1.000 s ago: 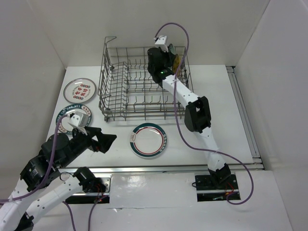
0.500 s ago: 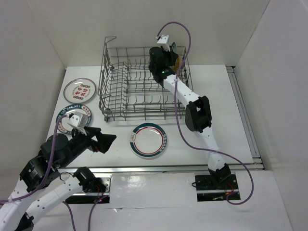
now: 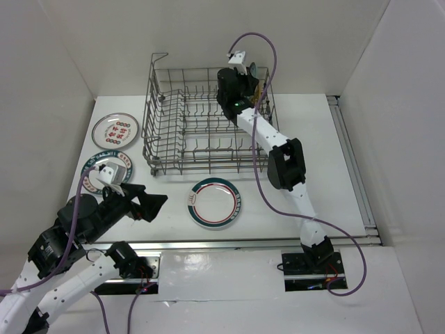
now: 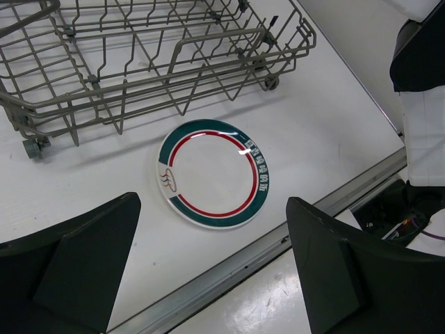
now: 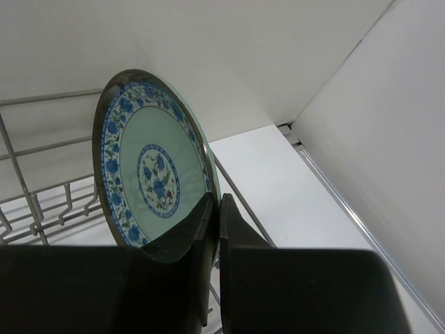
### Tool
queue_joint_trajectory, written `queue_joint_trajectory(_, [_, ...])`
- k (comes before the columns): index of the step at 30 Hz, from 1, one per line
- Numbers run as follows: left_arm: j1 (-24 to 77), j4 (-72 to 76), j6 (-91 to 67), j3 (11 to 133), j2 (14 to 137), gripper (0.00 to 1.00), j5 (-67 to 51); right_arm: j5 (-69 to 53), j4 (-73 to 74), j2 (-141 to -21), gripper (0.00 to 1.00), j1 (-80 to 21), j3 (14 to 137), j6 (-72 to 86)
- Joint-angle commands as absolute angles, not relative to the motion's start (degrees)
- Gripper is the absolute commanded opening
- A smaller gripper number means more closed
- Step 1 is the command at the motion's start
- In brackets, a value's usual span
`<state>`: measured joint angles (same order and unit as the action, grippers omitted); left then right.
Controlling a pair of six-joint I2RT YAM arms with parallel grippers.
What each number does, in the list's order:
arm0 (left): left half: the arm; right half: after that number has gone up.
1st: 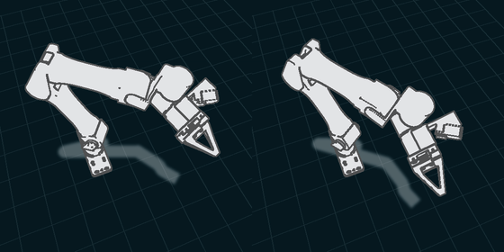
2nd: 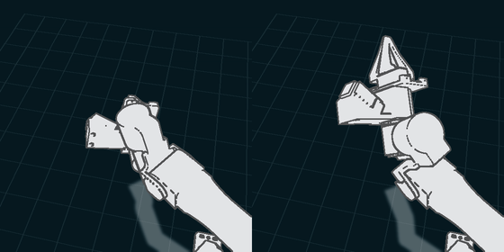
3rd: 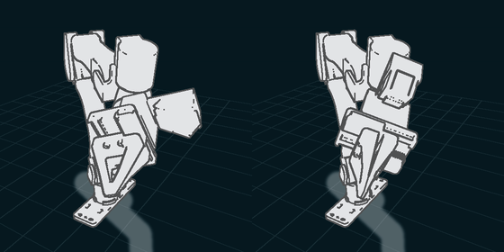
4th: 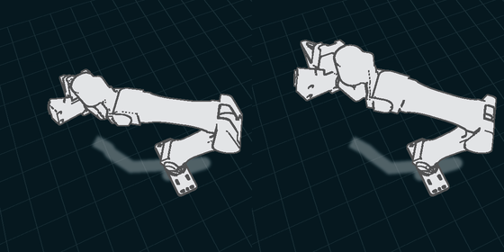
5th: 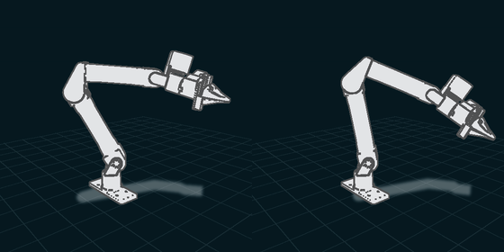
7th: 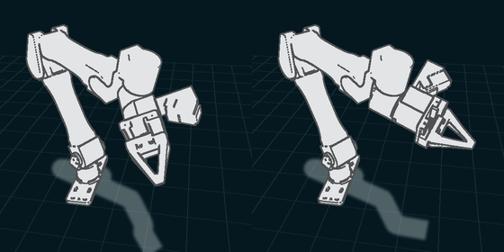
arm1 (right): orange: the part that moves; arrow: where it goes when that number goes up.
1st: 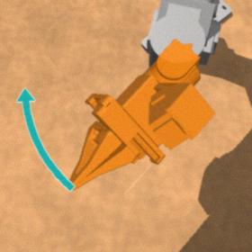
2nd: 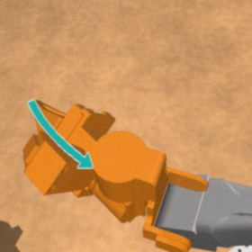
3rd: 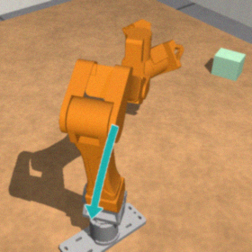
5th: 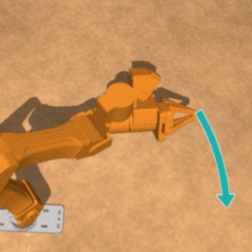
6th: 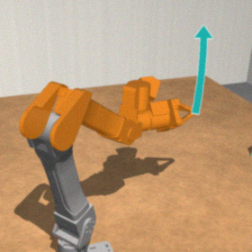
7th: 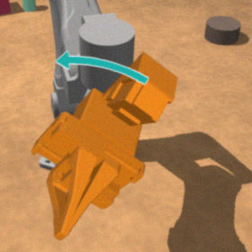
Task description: Load the plates into the dish rack
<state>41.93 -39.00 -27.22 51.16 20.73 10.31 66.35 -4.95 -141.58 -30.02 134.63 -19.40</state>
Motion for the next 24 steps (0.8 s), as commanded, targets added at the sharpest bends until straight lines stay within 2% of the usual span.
queue_joint_trajectory(1, [42.19,-37.44,-27.42,51.06,19.95,1.0,10.72,66.8,-8.44,-143.52,0.0,-30.85,136.49,-19.6])
queue_joint_trajectory(13, [42.19,-37.44,-27.42,51.06,19.95,1.0,10.72,66.27,-7.91,-144.67,0.0,-30.85,135.97,-19.07])
queue_joint_trajectory(14, [42.19,-37.44,-27.42,51.06,19.95,1.0,10.72,66.27,-7.91,-144.67,0.02,-30.85,135.44,-19.07])
queue_joint_trajectory(16, [42.19,-37.44,-27.42,51.06,19.95,1.0,10.72,66.27,-9.05,-144.67,0.2,-31.38,134.48,-19.07])
queue_joint_trajectory(17, [42.19,-37.44,-27.42,51.06,19.95,1.0,10.72,66.27,-9.05,-144.67,0.47,-31.38,134.47,-19.07])
queue_joint_trajectory(18, [42.19,-37.44,-27.42,51.06,19.95,1.0,10.72,66.27,-9.05,-144.67,0.57,-31.38,134.47,-19.07])
queue_joint_trajectory(19, [42.19,-37.44,-27.42,51.06,19.95,1.0,10.72,66.27,-9.05,-145.28,0.63,-31.38,134.47,-19.07])
queue_joint_trajectory(24, [42.19,-37.44,-27.42,51.06,19.95,1.0,10.72,66.27,-8.35,-145.81,0.73,-31.9,134.47,-19.07])
